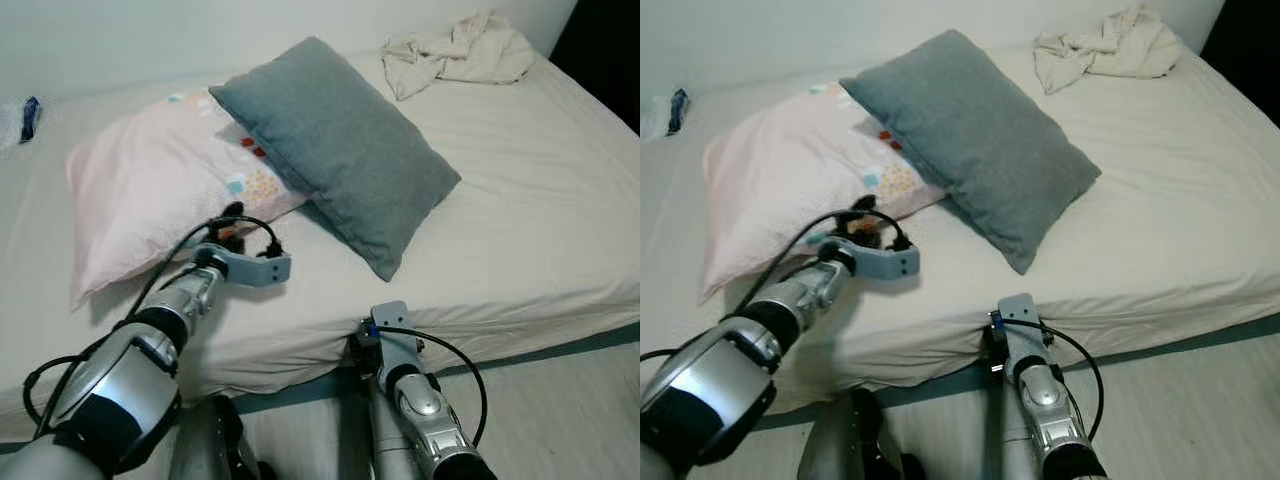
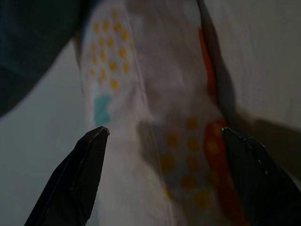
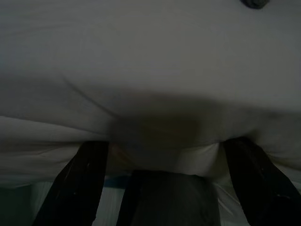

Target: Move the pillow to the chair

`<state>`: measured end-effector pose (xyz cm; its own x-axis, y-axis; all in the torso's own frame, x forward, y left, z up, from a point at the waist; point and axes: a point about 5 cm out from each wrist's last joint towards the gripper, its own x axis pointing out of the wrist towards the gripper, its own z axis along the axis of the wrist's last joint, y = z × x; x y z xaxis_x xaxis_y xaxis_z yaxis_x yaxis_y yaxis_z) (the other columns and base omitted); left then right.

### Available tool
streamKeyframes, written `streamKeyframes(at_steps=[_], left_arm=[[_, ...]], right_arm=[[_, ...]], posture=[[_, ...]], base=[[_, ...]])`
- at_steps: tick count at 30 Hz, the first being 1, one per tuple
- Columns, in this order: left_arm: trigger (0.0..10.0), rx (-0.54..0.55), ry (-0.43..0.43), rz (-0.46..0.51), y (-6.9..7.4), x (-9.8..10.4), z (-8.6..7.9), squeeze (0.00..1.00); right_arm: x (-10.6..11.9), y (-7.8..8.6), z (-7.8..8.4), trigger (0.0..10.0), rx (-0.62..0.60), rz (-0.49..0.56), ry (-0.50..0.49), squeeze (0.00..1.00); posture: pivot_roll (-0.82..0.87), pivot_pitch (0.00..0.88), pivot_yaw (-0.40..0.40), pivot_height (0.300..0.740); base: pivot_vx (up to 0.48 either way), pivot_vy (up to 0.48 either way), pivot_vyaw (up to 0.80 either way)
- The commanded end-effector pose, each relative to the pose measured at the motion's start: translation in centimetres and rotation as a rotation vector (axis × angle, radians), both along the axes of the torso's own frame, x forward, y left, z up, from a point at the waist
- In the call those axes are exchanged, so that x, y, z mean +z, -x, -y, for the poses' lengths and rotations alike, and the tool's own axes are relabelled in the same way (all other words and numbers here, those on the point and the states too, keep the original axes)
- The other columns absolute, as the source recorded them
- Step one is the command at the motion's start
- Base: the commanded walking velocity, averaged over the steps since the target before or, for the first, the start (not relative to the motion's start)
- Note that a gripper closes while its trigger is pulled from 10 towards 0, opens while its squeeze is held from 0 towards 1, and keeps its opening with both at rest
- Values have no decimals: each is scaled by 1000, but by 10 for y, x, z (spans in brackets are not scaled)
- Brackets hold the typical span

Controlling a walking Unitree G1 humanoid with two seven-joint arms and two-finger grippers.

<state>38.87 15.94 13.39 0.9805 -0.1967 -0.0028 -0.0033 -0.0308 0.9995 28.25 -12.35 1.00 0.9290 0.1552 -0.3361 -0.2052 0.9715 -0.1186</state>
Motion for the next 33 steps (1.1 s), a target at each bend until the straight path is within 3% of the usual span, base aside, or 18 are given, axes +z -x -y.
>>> streamKeyframes(at_steps=[1,12,15,18,28,33], left_arm=[[10000,70,-23,-34,1,-2,-22,0],[10000,188,-24,16,-2,19,-59,0],[10000,260,13,64,-2,32,-77,0],[10000,275,26,85,-3,36,-81,0],[10000,333,154,263,-4,61,-92,0],[10000,364,279,387,-2,77,-101,0]], right_arm=[[-89,108,-12,10000,11,-502,-53,0],[-76,115,-19,10000,-6,-438,-92,0],[-69,119,-23,10000,-4,-423,-107,0],[-67,119,-23,10000,-5,-420,-111,0],[-58,121,-23,10000,-16,-413,-127,0],[-56,125,-24,10000,-10,-417,-128,0]], posture=[[-301,558,170,556],[-320,647,166,556],[-329,660,166,556],[-332,662,165,556],[-340,675,163,556],[-342,678,161,556]], base=[[0,0,0],[0,0,0],[0,0,0],[0,0,0],[0,0,0],[0,0,0]])
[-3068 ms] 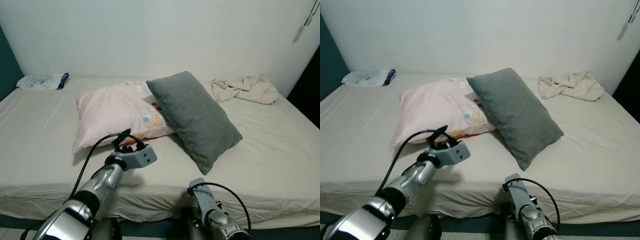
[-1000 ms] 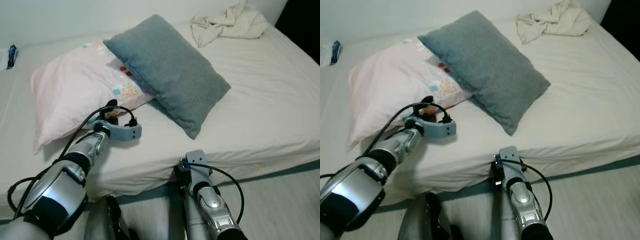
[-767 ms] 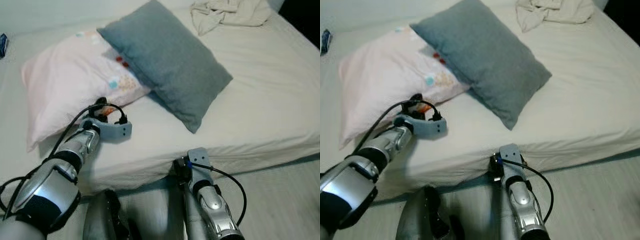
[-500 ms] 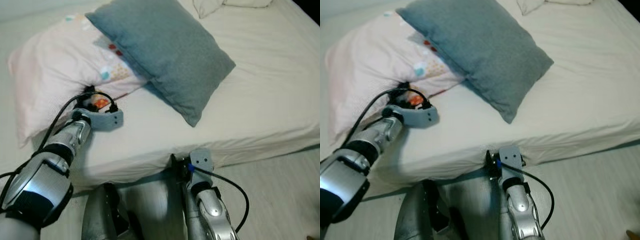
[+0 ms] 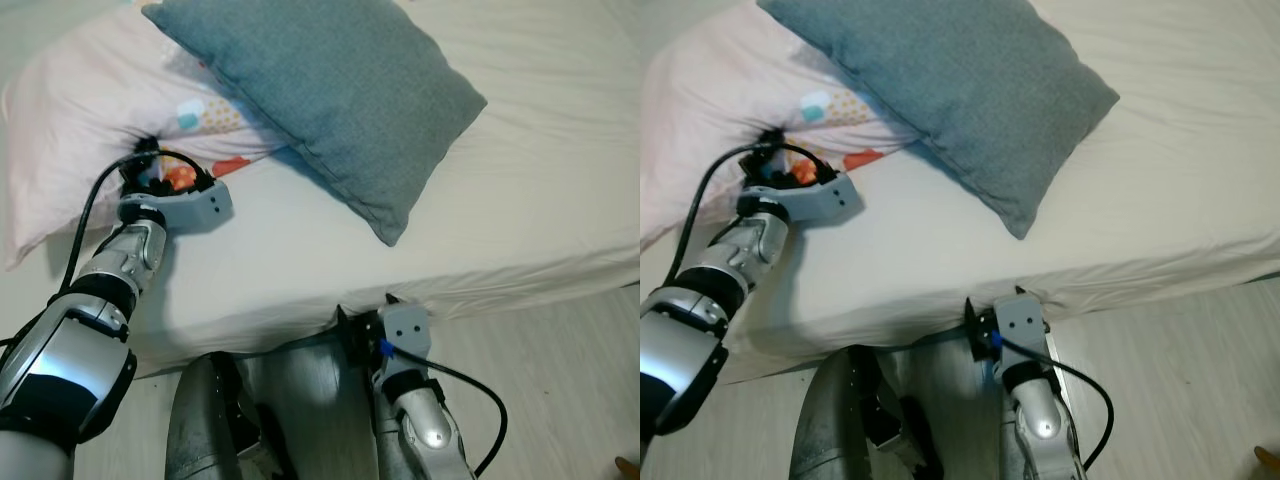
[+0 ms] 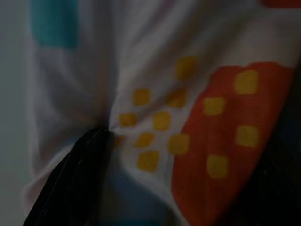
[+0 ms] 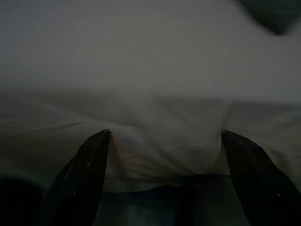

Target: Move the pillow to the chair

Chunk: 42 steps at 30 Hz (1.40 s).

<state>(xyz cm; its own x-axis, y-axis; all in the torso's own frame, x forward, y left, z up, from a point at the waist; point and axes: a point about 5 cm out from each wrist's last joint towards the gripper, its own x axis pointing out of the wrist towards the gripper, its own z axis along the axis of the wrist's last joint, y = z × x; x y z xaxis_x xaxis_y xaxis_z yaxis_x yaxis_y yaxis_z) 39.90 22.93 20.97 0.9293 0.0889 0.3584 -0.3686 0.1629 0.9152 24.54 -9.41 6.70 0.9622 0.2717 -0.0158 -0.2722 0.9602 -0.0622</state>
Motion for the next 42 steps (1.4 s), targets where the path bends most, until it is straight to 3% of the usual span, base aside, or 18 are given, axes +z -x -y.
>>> streamKeyframes(at_steps=[1,11,17,18,19,20,35,40,42], left_arm=[[10000,115,66,45,8,4,-33,0],[10000,143,101,115,17,3,-49,0],[10000,161,108,87,19,-5,-51,0],[7961,158,111,66,18,-6,-50,0],[7961,155,113,52,18,-8,-48,0],[0,153,114,43,17,-8,-48,0],[0,112,186,67,13,-6,-36,0],[0,95,251,93,13,-2,-37,0],[0,89,347,115,14,-1,-39,0]], right_arm=[[-113,88,5,10000,-57,-728,24,0],[-111,88,3,10000,-47,-732,22,0],[-111,89,2,10000,-45,-738,15,0],[-111,89,1,10000,-43,-738,14,0],[-111,89,1,10000,-42,-739,14,0],[-110,88,1,10000,-42,-740,13,0],[-107,73,2,10000,-46,-725,12,0],[-109,68,5,10000,-36,-722,23,0],[-111,65,6,10000,-28,-724,29,0]], posture=[[-342,678,161,556],[-330,675,162,556],[-328,677,161,556],[-328,676,161,556],[-328,676,161,556],[-328,676,161,556],[-337,636,165,556],[-339,573,151,556],[-338,539,150,556]], base=[[0,0,0],[0,0,0],[0,0,0],[0,0,0],[0,0,0],[0,0,0],[0,0,0],[0,0,0],[0,0,0]])
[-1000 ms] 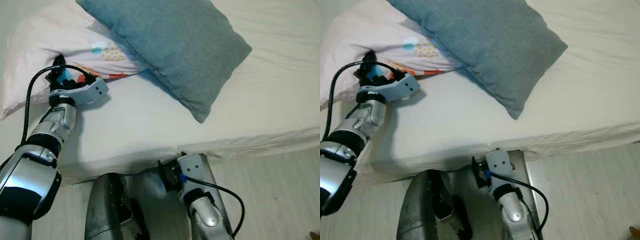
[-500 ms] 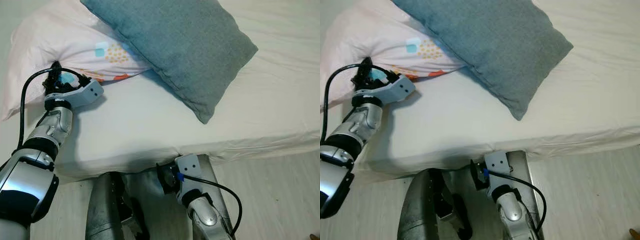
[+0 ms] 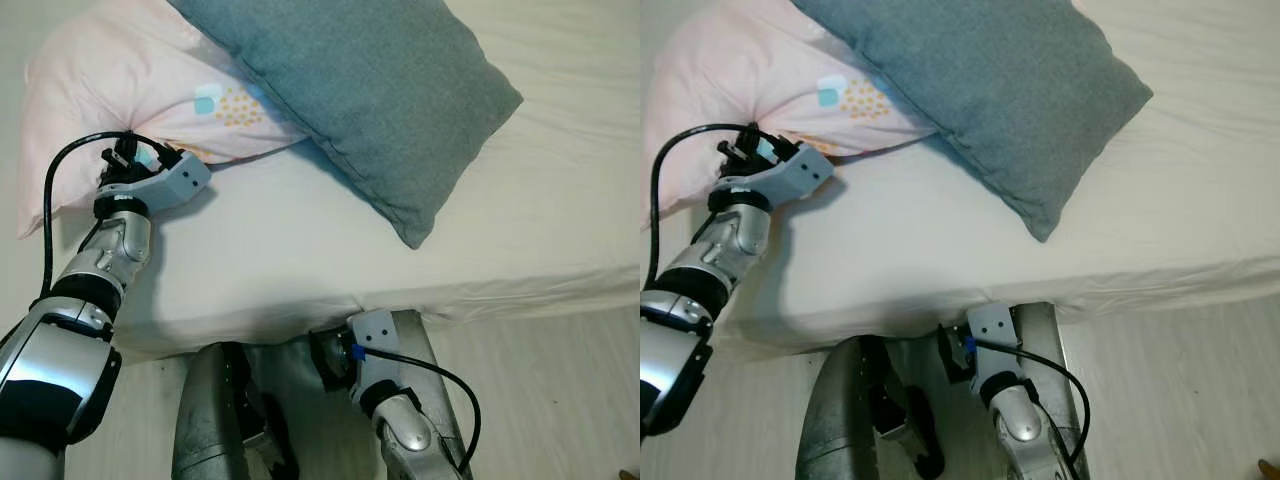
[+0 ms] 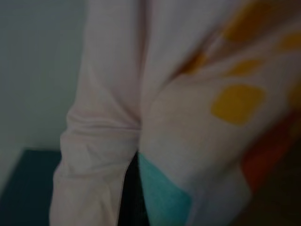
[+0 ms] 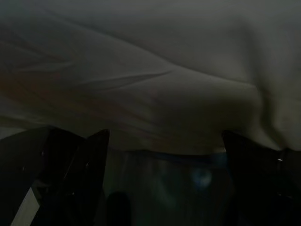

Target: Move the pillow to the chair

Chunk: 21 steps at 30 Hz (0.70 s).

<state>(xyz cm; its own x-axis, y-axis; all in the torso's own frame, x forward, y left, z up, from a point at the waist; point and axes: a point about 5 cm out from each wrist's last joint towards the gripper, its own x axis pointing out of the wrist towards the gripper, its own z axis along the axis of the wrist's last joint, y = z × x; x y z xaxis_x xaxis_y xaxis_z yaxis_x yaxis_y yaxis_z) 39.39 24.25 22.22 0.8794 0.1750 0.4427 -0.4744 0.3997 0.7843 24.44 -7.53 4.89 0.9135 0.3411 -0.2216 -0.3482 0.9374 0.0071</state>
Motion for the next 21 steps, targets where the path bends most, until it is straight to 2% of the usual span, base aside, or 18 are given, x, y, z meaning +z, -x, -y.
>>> streamKeyframes(at_steps=[1,2,3,4,5,7,9,11,12,15,16,19,20,21], left_arm=[[0,103,89,-31,9,-13,-26,0],[0,101,124,-23,9,-13,-27,0],[0,100,227,7,11,-11,-32,0],[0,100,227,7,11,-11,-32,0],[0,105,337,53,14,-6,-40,0],[0,124,487,149,20,4,-58,0],[0,124,487,149,20,4,-58,0],[0,116,592,236,26,18,-74,0],[0,116,592,236,26,18,-74,0],[0,60,682,340,32,37,-86,0],[0,60,682,340,32,37,-86,0],[0,-20,683,438,39,63,-94,0],[0,-20,683,438,39,63,-94,0],[0,-61,685,479,42,76,-97,0]], right_arm=[[-93,64,25,10000,-93,-504,59,0],[-93,62,26,10000,-91,-505,60,0],[-94,59,26,10000,-86,-505,66,0],[-94,59,26,10000,-86,-505,66,0],[-96,55,27,10000,-79,-506,77,0],[-98,46,30,10000,-71,-511,96,0],[-98,46,30,10000,-71,-511,96,0],[-99,39,32,10000,-71,-515,97,0],[-99,39,32,10000,-71,-515,97,0],[-99,24,36,10000,-68,-515,104,0],[-99,24,36,10000,-68,-515,104,0],[-95,11,40,10000,-64,-499,115,0],[-95,11,40,10000,-64,-499,115,0],[-93,6,41,10000,-63,-491,118,0]], posture=[[-338,539,150,556],[-338,539,150,556],[-340,493,145,556],[-340,493,145,556],[-340,454,143,556],[-336,416,142,556],[-336,416,142,556],[-331,314,130,556],[-331,314,130,556],[-318,239,122,556],[-318,239,122,556],[-303,178,108,556],[-303,178,108,556],[-298,158,103,556]], base=[[0,0,0],[0,0,0],[0,0,0],[0,0,0],[0,0,0],[0,0,0],[0,0,0],[0,0,0],[0,0,0],[0,0,0],[0,0,0],[0,0,0],[0,0,0],[0,0,0]])
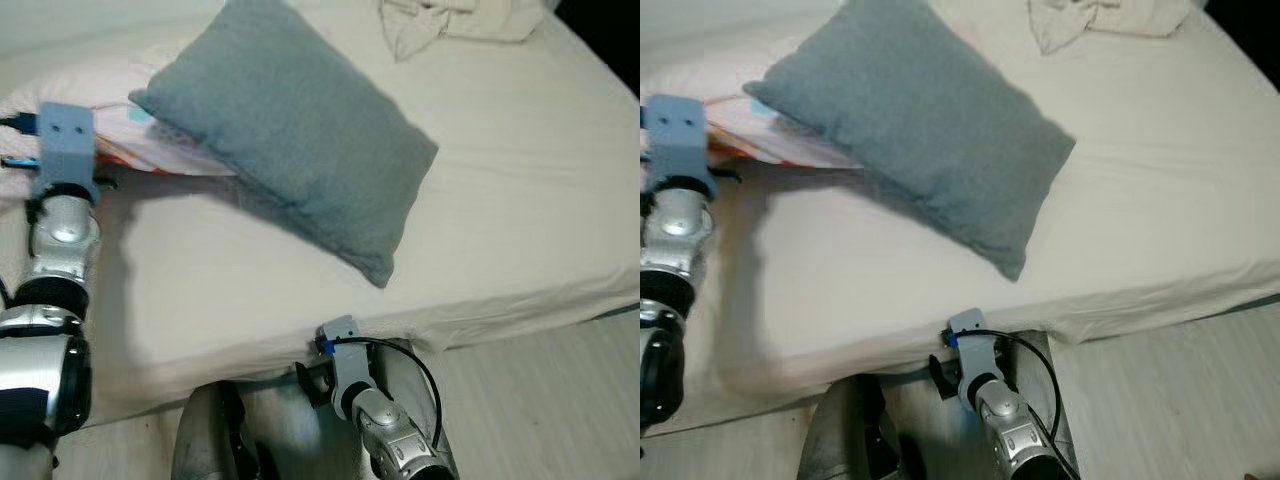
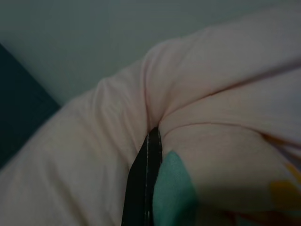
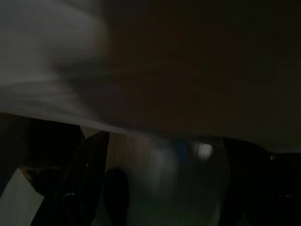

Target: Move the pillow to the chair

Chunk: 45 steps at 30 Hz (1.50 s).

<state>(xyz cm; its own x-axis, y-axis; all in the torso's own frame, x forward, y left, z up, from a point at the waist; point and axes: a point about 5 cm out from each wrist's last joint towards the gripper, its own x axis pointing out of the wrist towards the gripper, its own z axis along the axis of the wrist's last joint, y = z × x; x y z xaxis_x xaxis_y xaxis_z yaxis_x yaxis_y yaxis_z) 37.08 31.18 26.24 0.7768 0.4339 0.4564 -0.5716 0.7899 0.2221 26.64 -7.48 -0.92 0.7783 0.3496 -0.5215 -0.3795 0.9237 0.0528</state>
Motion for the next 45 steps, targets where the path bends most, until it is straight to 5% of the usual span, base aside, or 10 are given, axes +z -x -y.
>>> streamKeyframes(at_steps=[1,21,26,27,28,29,30,31,38,45], left_arm=[[0,45,24,258,23,51,-29,0],[0,-712,349,757,59,142,12,0],[0,-835,495,713,54,109,23,0],[3059,-859,568,684,49,92,27,0],[3059,-859,568,684,49,92,27,0],[6431,-875,627,648,45,76,31,0],[6431,-875,627,648,45,76,31,0],[10000,-874,675,611,41,59,36,0],[10000,-942,725,229,31,-37,80,0],[10000,-1138,781,87,52,-68,116,0]], right_arm=[[-32,23,42,10000,-101,-158,65,0],[-16,-7,42,10000,-72,-123,3,0],[-20,-3,45,10000,-57,-139,30,0],[-20,-3,46,10000,-59,-141,31,0],[-20,-3,46,10000,-59,-141,31,0],[-20,-3,46,10000,-59,-142,31,0],[-20,-3,46,10000,-59,-142,31,0],[-20,-3,47,10000,-58,-142,31,0],[-20,-3,43,10000,-34,-145,22,0],[-23,0,43,10000,-29,-156,21,0]], posture=[[-285,131,92,556],[-228,18,46,570],[-222,19,41,589],[-215,23,37,594],[-215,23,37,594],[-213,24,36,599],[-213,24,36,599],[-209,27,33,604],[-194,45,31,633],[-186,53,33,662]], base=[[0,0,0],[0,0,0],[0,0,0],[0,0,0],[0,0,0],[0,0,0],[0,0,0],[0,0,0],[0,0,0],[0,0,0]])
